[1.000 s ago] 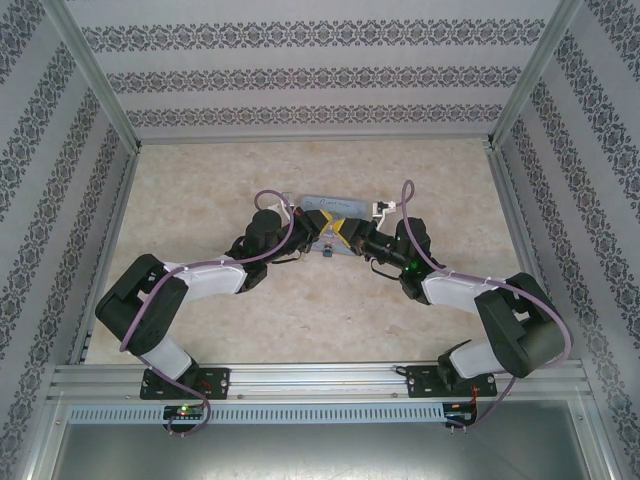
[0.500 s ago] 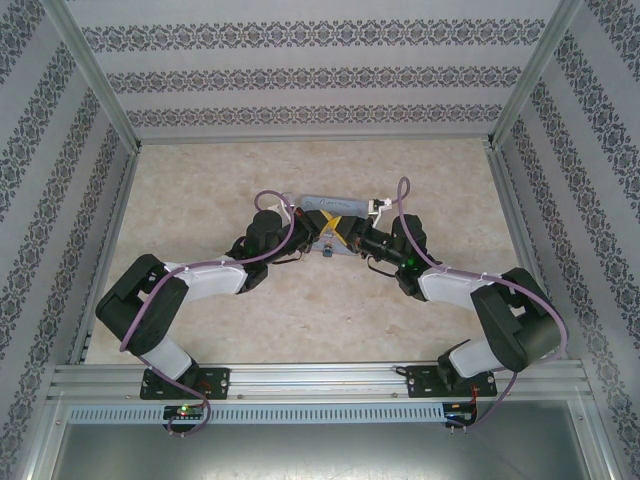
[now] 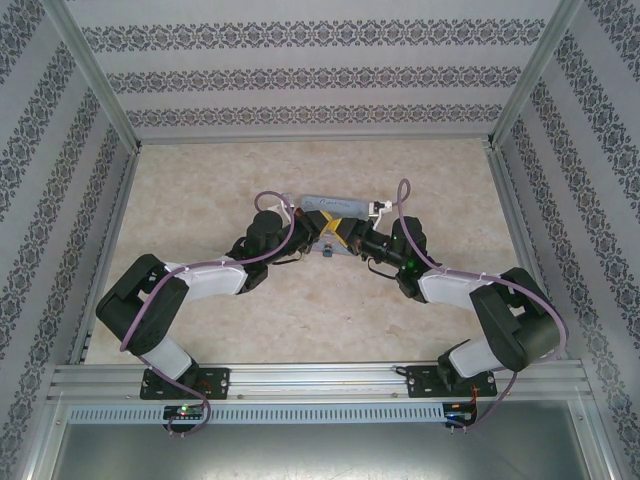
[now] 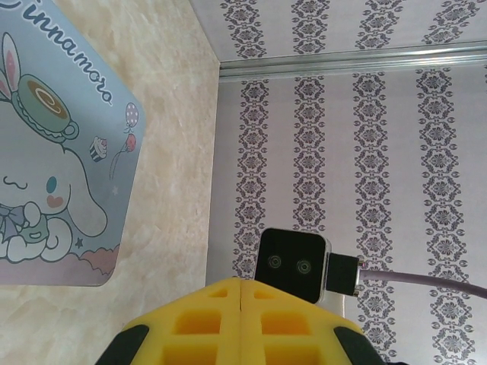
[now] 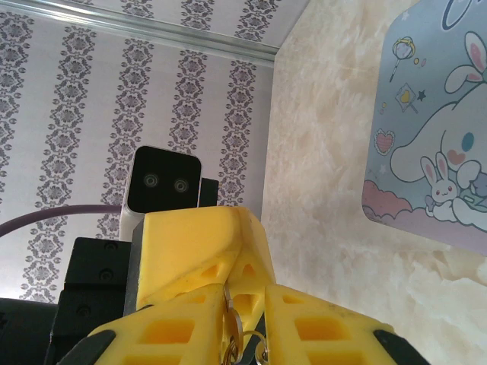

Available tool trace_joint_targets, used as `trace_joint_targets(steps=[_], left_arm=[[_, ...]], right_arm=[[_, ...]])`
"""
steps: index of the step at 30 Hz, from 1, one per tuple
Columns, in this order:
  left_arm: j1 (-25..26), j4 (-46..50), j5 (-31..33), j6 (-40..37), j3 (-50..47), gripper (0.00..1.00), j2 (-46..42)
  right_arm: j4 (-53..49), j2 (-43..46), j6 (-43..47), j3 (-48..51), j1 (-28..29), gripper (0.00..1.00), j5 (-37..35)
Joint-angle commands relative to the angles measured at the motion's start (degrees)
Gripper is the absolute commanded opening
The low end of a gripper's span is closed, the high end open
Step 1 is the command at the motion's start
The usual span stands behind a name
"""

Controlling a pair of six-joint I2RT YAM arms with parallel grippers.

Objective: Unlock the padlock with the key

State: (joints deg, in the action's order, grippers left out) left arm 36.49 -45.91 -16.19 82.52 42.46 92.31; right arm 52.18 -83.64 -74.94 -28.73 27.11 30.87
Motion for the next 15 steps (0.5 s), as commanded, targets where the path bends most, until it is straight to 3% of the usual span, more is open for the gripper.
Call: trace_joint_targets(steps=[1, 7, 15], left_arm=[[0.78, -3.64, 1.04, -1.2, -0.4, 0.0, -0.38], [0.78, -3.59, 1.24, -1.15, -0.77, 0.0, -0.5], [0.77, -3.67, 1.81, -1.2, -0.95, 0.0, -0.66]], right_arm=[[1.07, 1.06, -0.17, 0.91, -0.37, 0.22, -0.94], [1.17, 0.86, -0.38, 0.41, -0.38, 0.21, -0.99], [1.52, 0.54, -0.69, 0.52, -0.39, 0.12, -0.93]])
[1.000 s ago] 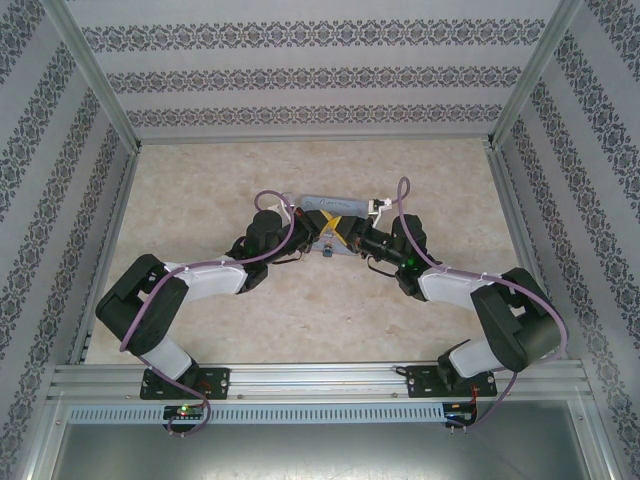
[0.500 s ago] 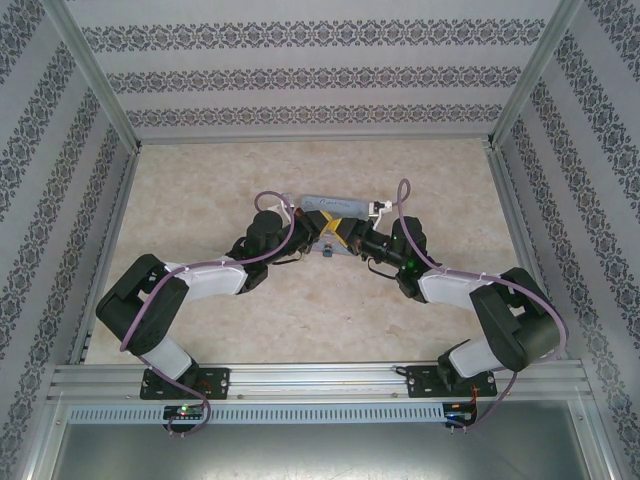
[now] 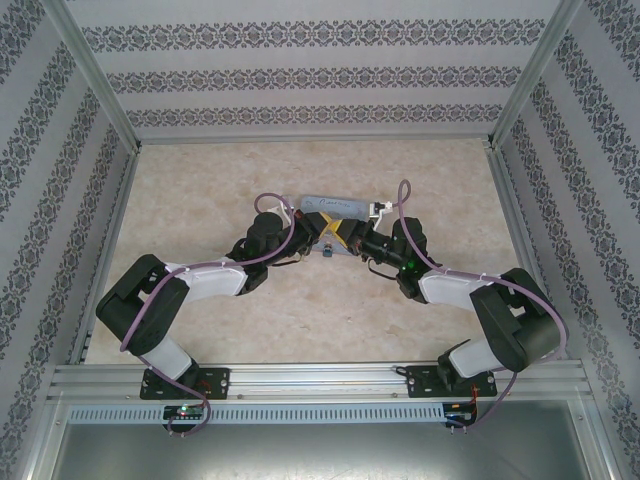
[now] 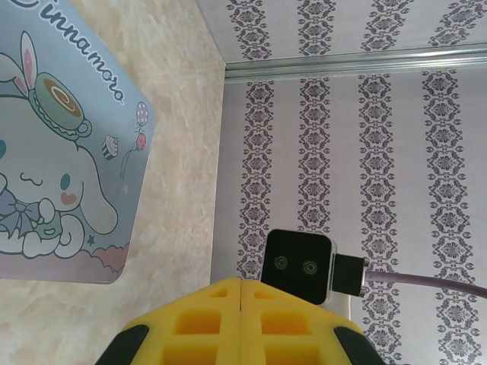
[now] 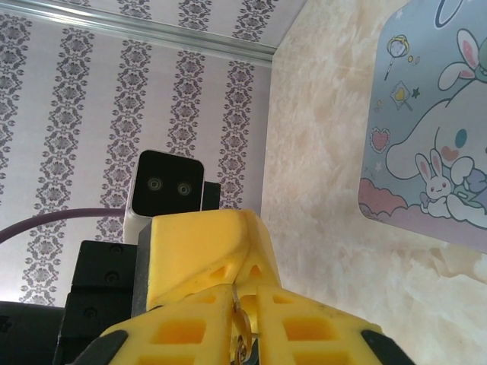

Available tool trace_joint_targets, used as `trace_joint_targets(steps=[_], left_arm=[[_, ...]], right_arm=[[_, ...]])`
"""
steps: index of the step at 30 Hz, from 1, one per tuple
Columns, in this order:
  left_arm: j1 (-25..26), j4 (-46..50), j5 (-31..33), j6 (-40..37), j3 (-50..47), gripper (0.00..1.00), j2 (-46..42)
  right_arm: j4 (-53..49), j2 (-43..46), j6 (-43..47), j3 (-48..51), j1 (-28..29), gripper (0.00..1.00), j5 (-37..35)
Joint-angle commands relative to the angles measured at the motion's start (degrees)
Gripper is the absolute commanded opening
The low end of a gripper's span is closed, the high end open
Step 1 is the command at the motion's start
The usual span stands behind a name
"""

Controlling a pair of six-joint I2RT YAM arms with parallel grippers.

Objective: Unlock the padlock with the key

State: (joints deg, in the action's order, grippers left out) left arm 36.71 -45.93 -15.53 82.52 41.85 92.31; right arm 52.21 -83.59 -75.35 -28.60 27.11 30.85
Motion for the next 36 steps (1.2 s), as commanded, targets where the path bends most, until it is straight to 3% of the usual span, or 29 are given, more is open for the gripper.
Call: trace_joint_targets(steps=[1, 5, 17, 18, 22, 24, 29, 36], left_arm=[[0.54, -3.63, 1.26, -1.21, -0.41, 0.0, -0.71], [0.55, -3.82, 2.16, -1.13, -0.82, 0.0, -1.05], [0.57, -2.65, 2.69, -2.41, -1.35, 0.0, -2.69], [0.56, -1.61, 2.53, -2.91, -1.04, 0.05, -2.97], [0.3, 2.95, 3.76, -4.22, -1.51, 0.54, -5.27], [-0.18, 5.13, 4.1, -4.93, -2.01, 0.65, -6.75], [-1.35, 16.47, 2.1, -11.81, -2.08, 0.8, -11.16], [-1.21, 40.83, -3.59, -36.51, 3.45, 0.84, -10.87]], right_arm=[[1.56, 0.47, -0.32, 0.47, -0.39, 0.11, -0.89], [1.76, 0.56, -0.41, 0.89, -0.39, 0.0, -0.9], [2.11, 0.73, -0.5, 1.0, -0.4, 0.0, -0.9], [2.05, 0.72, -0.42, 1.0, -0.44, 0.0, -0.96], [1.7, 0.96, -0.32, 1.6, -1.21, 0.0, -0.62], [1.5, 1.05, -0.32, 1.93, -1.83, 0.0, -0.43], [0.35, 1.28, -0.28, 1.71, -4.4, 0.0, 1.26], [-1.84, -3.58, 0.29, -2.75, -9.92, 0.0, 5.74]])
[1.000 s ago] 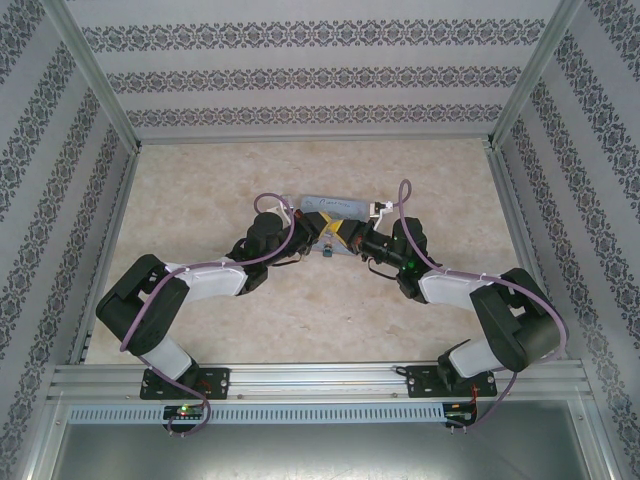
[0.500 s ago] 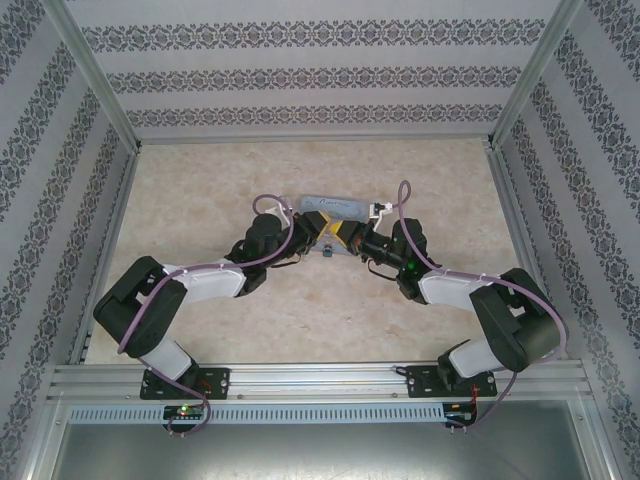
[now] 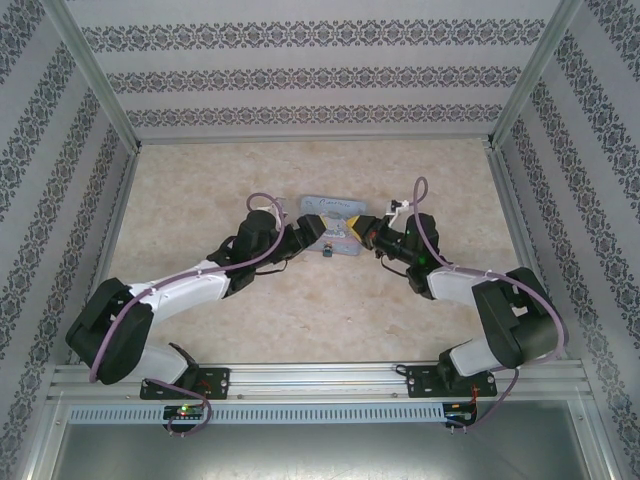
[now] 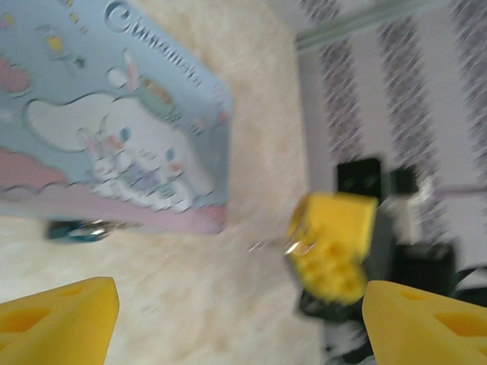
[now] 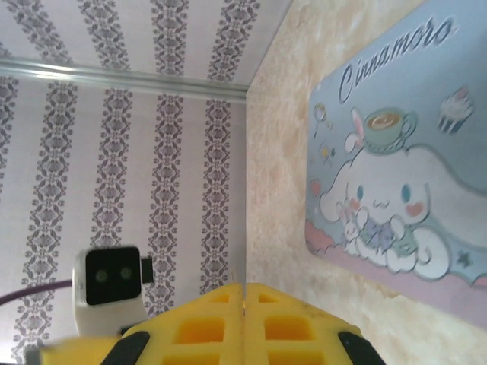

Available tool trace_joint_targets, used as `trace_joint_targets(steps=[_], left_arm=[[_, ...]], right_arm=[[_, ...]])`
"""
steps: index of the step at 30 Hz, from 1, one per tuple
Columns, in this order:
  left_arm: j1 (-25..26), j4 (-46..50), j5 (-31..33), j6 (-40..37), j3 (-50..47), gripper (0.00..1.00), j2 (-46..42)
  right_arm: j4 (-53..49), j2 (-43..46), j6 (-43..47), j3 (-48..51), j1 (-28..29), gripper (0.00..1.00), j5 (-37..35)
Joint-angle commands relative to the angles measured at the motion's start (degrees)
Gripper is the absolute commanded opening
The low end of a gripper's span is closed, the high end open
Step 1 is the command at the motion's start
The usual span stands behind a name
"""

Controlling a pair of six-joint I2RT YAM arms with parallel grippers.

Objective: Unlock the padlock with the key

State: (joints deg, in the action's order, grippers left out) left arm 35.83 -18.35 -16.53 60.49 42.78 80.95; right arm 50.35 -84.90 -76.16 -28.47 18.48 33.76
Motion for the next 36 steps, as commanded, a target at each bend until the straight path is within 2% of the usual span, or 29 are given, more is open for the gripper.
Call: trace_joint_targets(steps=[1, 4, 8, 19, 36], left_arm=[[-0.13, 15.25, -2.05, -17.55, 2.7, 0.84, 1.12], [0.66, 18.23, -0.54, -24.96, 3.2, 0.82, 3.61], [2.16, 16.64, -0.43, -29.74, 3.35, 0.76, 7.67], [3.94, 0.6, 4.62, -33.64, 2.3, 0.68, 19.17], [5.34, -9.9, 12.43, -36.84, 8.08, 0.63, 31.7]], right_arm=[[0.08, -3.68, 1.03, -3.73, -1.81, 0.0, 3.51], [0.69, -8.11, 0.49, -6.67, -2.74, 0.0, 5.36], [0.63, -12.75, 0.49, -10.09, -2.97, 0.0, 6.7], [1.02, -18.56, 0.85, -13.1, -3.41, 0.0, 7.52], [0.98, -23.19, 0.37, -15.65, -5.21, 0.0, 9.82]])
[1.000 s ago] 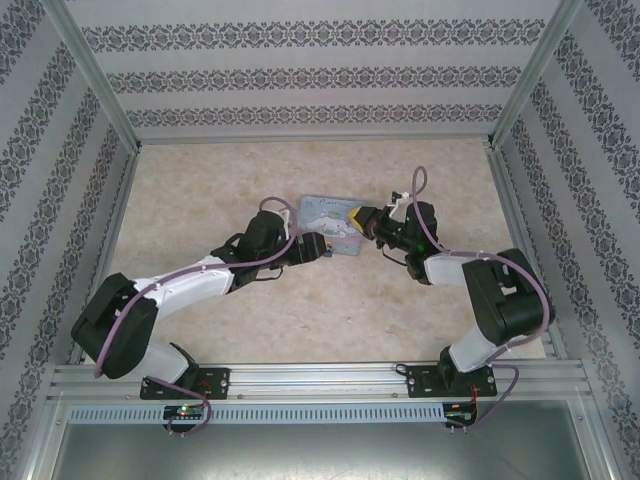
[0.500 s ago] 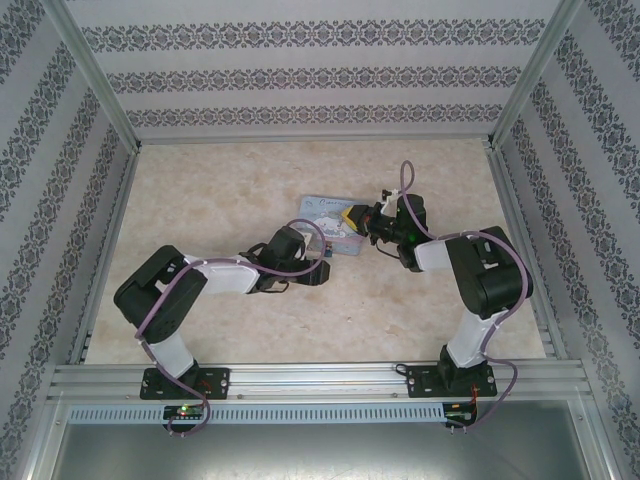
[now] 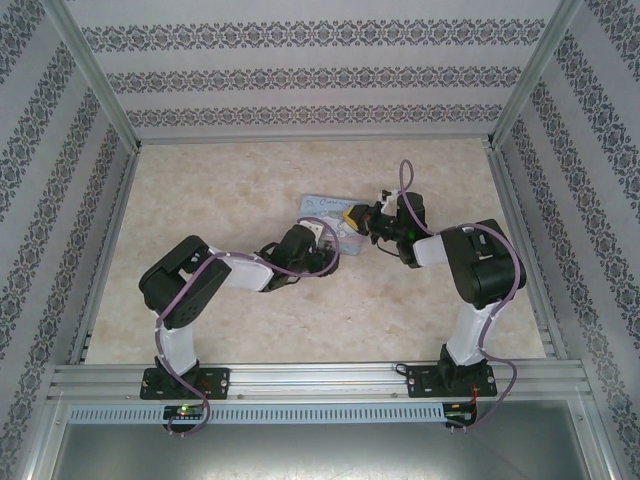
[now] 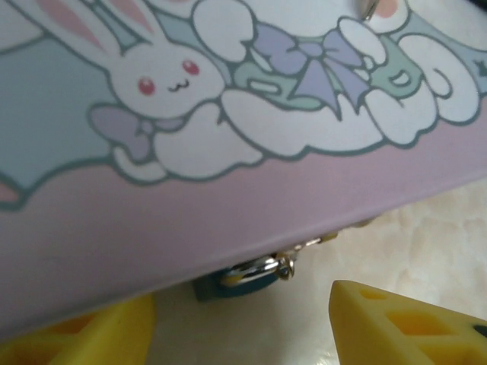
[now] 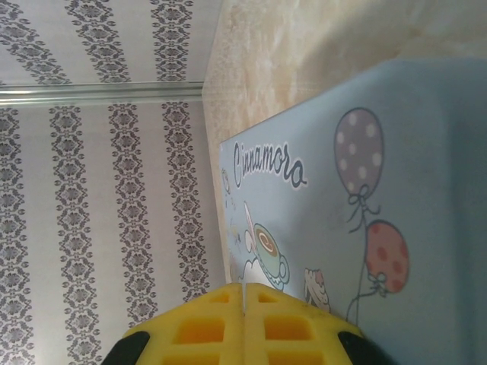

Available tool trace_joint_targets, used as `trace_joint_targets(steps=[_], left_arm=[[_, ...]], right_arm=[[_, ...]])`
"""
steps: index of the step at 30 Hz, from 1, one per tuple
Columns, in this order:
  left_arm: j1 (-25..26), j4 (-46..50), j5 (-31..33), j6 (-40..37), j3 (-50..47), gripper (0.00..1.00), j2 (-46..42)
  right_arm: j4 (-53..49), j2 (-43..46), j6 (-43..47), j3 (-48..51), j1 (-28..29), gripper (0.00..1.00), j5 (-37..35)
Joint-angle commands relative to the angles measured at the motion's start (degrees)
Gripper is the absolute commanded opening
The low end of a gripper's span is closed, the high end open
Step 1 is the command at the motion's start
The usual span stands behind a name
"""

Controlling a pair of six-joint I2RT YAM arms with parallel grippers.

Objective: Unlock the padlock with the key

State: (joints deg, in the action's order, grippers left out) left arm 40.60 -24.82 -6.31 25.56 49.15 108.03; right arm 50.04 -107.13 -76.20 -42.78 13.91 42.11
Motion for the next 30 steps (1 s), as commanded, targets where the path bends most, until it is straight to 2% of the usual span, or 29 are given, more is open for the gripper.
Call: trace_joint_targets(steps=[1, 6, 13, 20, 30], left_arm=[[0.79, -3.76, 2.15, -1.87, 2.15, 0.63, 5.29], [1.32, -6.29, -1.3, 0.72, 3.0, 0.61, 6.26], [0.59, -16.77, -6.14, 12.46, 0.69, 0.6, 5.74], [-1.15, -26.52, -7.65, 22.57, -1.95, 0.6, 8.5], [-1.32, -33.28, -9.36, 29.8, -5.88, 0.58, 6.62]], right_arm=[[1.37, -1.25, 0.36, -1.49, -0.72, 0.0, 1.56], [1.46, -1.85, 0.27, -1.51, -0.97, 0.0, 1.9], [1.46, -2.53, 0.53, -1.46, -1.32, 0.0, 2.1], [1.55, -2.64, 0.71, -0.55, -1.38, 0.0, 1.75], [1.63, -2.51, 0.71, -0.28, -1.43, 0.0, 1.84]])
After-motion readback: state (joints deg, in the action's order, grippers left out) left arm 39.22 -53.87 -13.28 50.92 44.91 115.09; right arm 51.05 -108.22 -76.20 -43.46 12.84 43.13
